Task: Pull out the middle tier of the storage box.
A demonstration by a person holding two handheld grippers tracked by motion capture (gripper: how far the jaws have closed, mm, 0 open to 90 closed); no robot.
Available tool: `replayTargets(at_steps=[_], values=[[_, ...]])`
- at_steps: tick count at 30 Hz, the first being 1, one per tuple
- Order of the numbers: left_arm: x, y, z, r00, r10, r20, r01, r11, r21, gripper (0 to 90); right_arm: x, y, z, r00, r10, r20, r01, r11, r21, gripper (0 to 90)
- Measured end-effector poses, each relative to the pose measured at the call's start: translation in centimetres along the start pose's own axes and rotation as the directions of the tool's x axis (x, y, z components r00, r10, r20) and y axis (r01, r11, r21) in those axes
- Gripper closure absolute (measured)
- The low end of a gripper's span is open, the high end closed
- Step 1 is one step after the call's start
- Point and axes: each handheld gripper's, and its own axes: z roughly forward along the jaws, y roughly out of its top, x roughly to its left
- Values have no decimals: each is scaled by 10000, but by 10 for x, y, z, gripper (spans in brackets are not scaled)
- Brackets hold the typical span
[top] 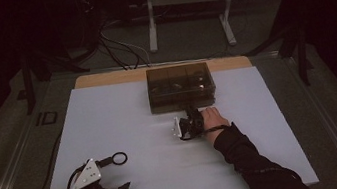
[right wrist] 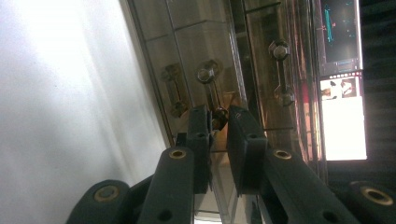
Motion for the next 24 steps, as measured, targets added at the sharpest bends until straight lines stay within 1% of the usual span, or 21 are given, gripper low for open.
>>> replayTargets(at_steps=[4,5,6,7,8,9,10,11,12,13,14,15,16,17,18,19,20,21,22,23,24], values=[[0,0,0,10000,-2,2,2,10000,-2,11,-1,0,0,9999,92,-95,-92,10000,-33,791],[0,0,0,10000,7,-11,-7,10000,-9,11,-3,-1,-1,9996,160,-235,-163,9998,-102,775],[0,0,0,10000,7,-11,-7,10000,-9,11,-3,-1,-1,9996,160,-235,-163,9998,-102,775],[0,0,0,10000,-2,-2,2,10000,-9,10,-5,-1,-2,9989,223,-421,-232,9995,-225,754],[0,0,0,10000,-2,-2,2,10000,-9,10,-5,-1,-2,9989,223,-421,-232,9995,-225,754],[0,0,0,10000,-11,0,11,10000,19,10,-6,-1,-3,9983,262,-521,-275,9993,-246,746],[0,0,0,10000,-21,8,21,10000,44,11,-7,-1,-4,9970,433,-644,-453,9986,-288,733],[0,0,0,10000,-16,21,16,10000,47,11,-11,-1,-7,9938,628,-918,-671,9968,-446,690],[0,0,0,10000,-16,21,16,10000,47,10,-11,-1,-7,9938,628,-918,-671,9968,-446,690],[0,0,0,10000,-19,16,19,10000,42,10,-16,-2,-10,9881,867,-1270,-956,9932,-658,607],[0,0,0,10000,-19,16,19,10000,42,11,-16,-2,-10,9881,867,-1270,-956,9932,-658,607],[0,0,0,10000,-29,16,29,10000,31,10,-21,-4,-10,9764,1165,-1819,-1316,9886,-730,532],[0,0,0,10000,-29,16,29,10000,31,11,-21,-4,-10,9764,1165,-1819,-1316,9886,-730,532],[0,0,0,10000,-14,8,14,10000,26,11,-25,-7,-11,9614,1283,-2435,-1563,9827,-991,449],[0,0,0,10000,-14,8,14,10000,26,10,-25,-7,-11,9614,1283,-2435,-1563,9827,-991,449],[0,0,1,10000,-18,-2,18,10000,82,10,-29,-10,-12,9451,1561,-2870,-1912,9766,-982,364],[0,0,1,10000,-18,-2,18,10000,82,10,-29,-10,-12,9451,1561,-2870,-1912,9766,-982,364],[0,0,1,10000,-47,15,47,10000,66,11,-31,-14,-12,9300,1645,-3287,-2129,9700,-1170,300],[0,0,1,10000,-47,15,47,10000,66,10,-31,-14,-12,9300,1645,-3287,-2129,9700,-1170,300],[1,0,1,10000,-33,36,33,10000,37,10,-34,-18,-12,9152,1698,-3654,-2268,9666,-1189,193],[1,0,1,10000,-33,36,33,10000,37,11,-34,-18,-12,9152,1698,-3654,-2268,9666,-1189,193]])
